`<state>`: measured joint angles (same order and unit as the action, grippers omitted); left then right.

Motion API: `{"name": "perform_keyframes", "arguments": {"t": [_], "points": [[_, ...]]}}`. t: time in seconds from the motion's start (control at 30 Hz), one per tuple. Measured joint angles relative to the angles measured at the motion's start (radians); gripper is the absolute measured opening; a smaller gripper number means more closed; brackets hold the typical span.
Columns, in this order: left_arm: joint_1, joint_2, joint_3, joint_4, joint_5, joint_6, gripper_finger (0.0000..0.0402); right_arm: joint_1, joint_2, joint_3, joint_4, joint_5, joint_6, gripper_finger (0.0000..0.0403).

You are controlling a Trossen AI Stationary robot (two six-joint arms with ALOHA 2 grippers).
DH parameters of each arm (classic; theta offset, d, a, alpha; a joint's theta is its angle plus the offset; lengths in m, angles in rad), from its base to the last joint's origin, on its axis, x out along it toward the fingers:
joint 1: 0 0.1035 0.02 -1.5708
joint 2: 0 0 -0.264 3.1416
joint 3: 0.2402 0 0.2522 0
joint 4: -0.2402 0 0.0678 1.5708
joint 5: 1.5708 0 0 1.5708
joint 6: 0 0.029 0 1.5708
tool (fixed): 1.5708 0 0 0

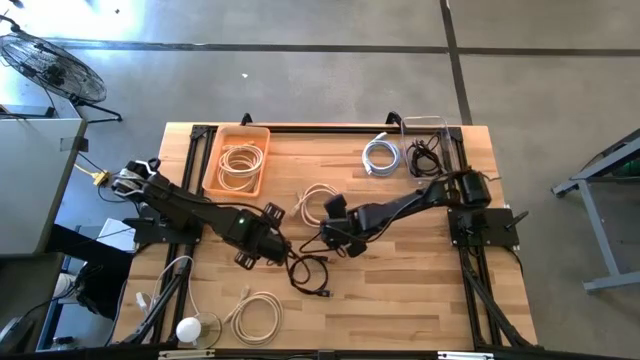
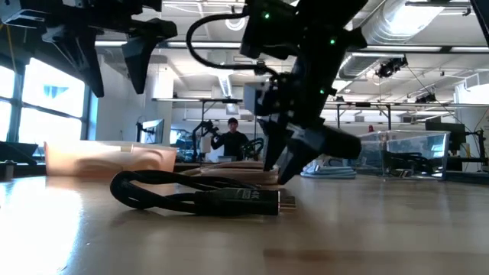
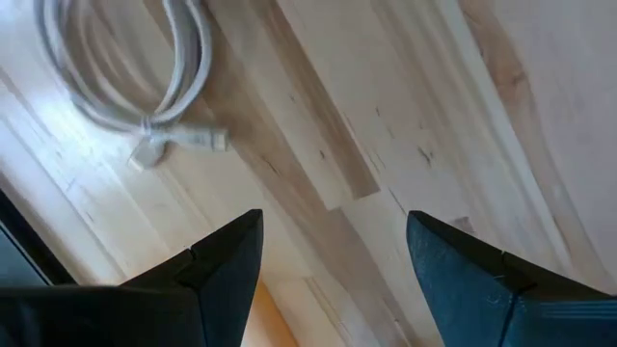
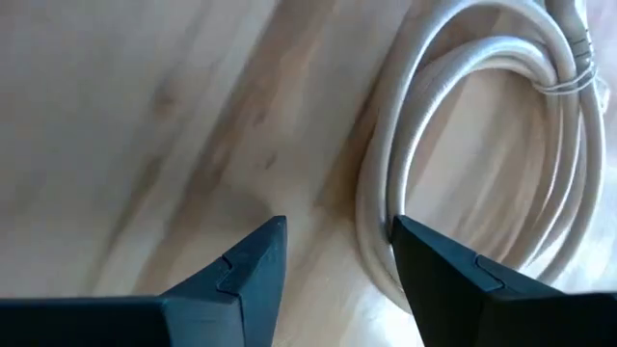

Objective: Sort HDMI cables
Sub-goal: Put the brown HDMI cable into the orange bin

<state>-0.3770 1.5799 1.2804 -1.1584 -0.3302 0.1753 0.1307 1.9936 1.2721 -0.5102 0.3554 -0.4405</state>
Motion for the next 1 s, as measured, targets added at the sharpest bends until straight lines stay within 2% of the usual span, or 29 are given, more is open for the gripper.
{"name": "perform_keyframes", "arguments": {"t": [0.07,0.2,0.43,0.83,1.0], "points": [[-0.008,0.0,0.0,0.002,-0.002,0.001,0.025,-0.002,0.022,0.013,0.003,0.044,-0.012,0.0181],[-0.028,0.0,0.0,0.006,-0.039,0.001,0.025,-0.019,0.028,0.014,0.015,0.056,-0.009,0.0181],[-0.029,0.0,-0.001,0.007,-0.06,0.001,0.025,-0.02,0.028,0.024,0.012,0.2,-0.05,0.0181],[-0.029,0.0,-0.001,0.008,-0.108,0.002,0.025,-0.077,0.026,0.021,0.015,0.081,-0.047,0.0181],[-0.029,0.0,-0.001,0.014,-0.108,-0.002,0.025,-0.114,0.019,-0.019,0.04,0.034,0.051,0.0178]]}}
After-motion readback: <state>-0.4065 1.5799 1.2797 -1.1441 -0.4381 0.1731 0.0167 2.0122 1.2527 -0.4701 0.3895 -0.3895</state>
